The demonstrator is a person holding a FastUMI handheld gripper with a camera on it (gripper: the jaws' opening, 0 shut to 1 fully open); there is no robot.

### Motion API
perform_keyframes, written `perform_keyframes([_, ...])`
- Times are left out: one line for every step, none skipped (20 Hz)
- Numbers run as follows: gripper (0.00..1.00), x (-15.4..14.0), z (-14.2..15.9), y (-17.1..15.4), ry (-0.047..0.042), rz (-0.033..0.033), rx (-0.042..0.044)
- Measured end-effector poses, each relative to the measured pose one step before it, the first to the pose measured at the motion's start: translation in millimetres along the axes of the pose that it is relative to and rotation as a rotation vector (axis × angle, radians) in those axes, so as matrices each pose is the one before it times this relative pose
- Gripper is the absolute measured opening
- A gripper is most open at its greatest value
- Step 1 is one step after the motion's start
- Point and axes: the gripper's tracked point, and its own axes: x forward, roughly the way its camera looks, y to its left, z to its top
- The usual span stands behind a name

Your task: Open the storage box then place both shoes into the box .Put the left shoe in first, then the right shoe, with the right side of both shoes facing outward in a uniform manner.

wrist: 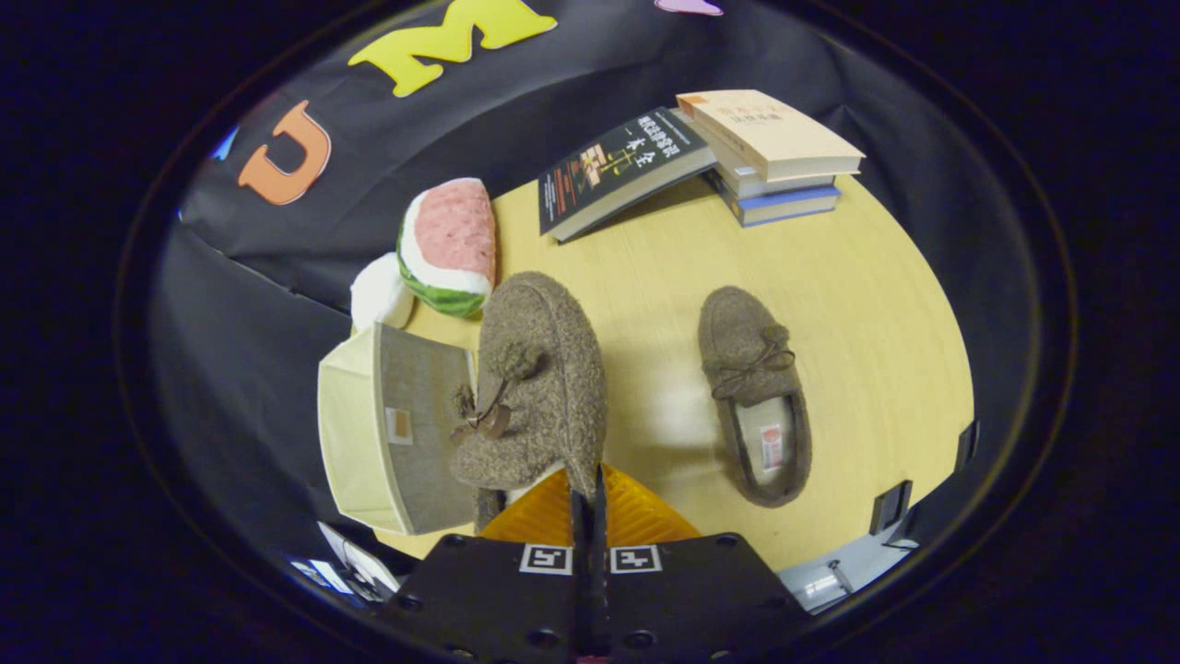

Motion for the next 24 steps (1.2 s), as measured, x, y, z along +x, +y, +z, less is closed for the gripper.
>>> perform_keyframes([0.0, -6.55, 3.12, 10.81, -0.01599, -0.00001, -0.0083])
perform_keyframes([0.0, -5.05, 3.08, 12.41, -0.01546, -0.00057, -0.00991])
perform_keyframes([0.0, -4.85, 3.17, 13.14, -0.01563, -0.00015, -0.00742])
perform_keyframes([0.0, -3.9, 3.02, 14.3, -0.01688, 0.00144, -0.01096])
perform_keyframes([0.01, -2.06, 1.58, 14.4, -0.01253, 0.0025, -0.01158])
perform_keyframes([0.0, -1.96, -0.91, 14.76, -0.00529, 0.00338, -0.00566])
perform_keyframes([0.0, 0.81, -1.18, 15.89, -0.00049, 0.00594, -0.0061])
perform_keyframes([0.0, 2.24, -1.71, 15.91, 0.00258, 0.00973, -0.00818])
perform_keyframes([0.0, 3.12, -2.76, 15.18, 0.00473, 0.00942, -0.00776])
perform_keyframes([0.01, 5.28, -3.29, 14.08, 0.00537, 0.00709, -0.01008])
perform_keyframes([0.01, 2.81, -3.95, 15.97, 0.00599, 0.0068, -0.00971])
perform_keyframes([0.0, 6.23, -5.05, 18.06, 0.0115, 0.01204, -0.01181])
perform_keyframes([0.0, 6.69, -2.79, 13.21, 0.01055, 0.01078, -0.00275])
perform_keyframes([0.01, 8.38, -4.54, 14.02, 0.01276, 0.00974, 0.0037])
perform_keyframes([0.0, 9.97, -3.27, 13.27, 0.01168, 0.00792, 0.00602])
perform_keyframes([0.0, 12.09, -3.6, 10.14, 0.01418, 0.00465, 0.00641])
perform_keyframes([0.01, 14.85, -4.35, 9.94, 0.01705, -0.00067, 0.00817])
perform_keyframes([0.01, 14.43, -3.89, 4.64, 0.01499, -0.00542, 0.00228])
perform_keyframes([0.0, 16.4, -4.58, 5.98, 0.01439, -0.0101, -0.00243])
perform_keyframes([0.0, 12.33, -3.65, 5.16, 0.01268, -0.01252, -0.00793])
perform_keyframes([0.0, 14.13, -5.71, 4.35, 0.01494, -0.01627, -0.00741])
perform_keyframes([0.01, 12.78, -5.64, 2.51, 0.01253, -0.0169, -0.0027])
perform_keyframes([0.0, 11.79, -4.5, 3.42, 0.01289, -0.00922, 0.00404])
perform_keyframes([0.01, 11.2, -4.28, 4.43, 0.01239, -0.0035, 0.004])
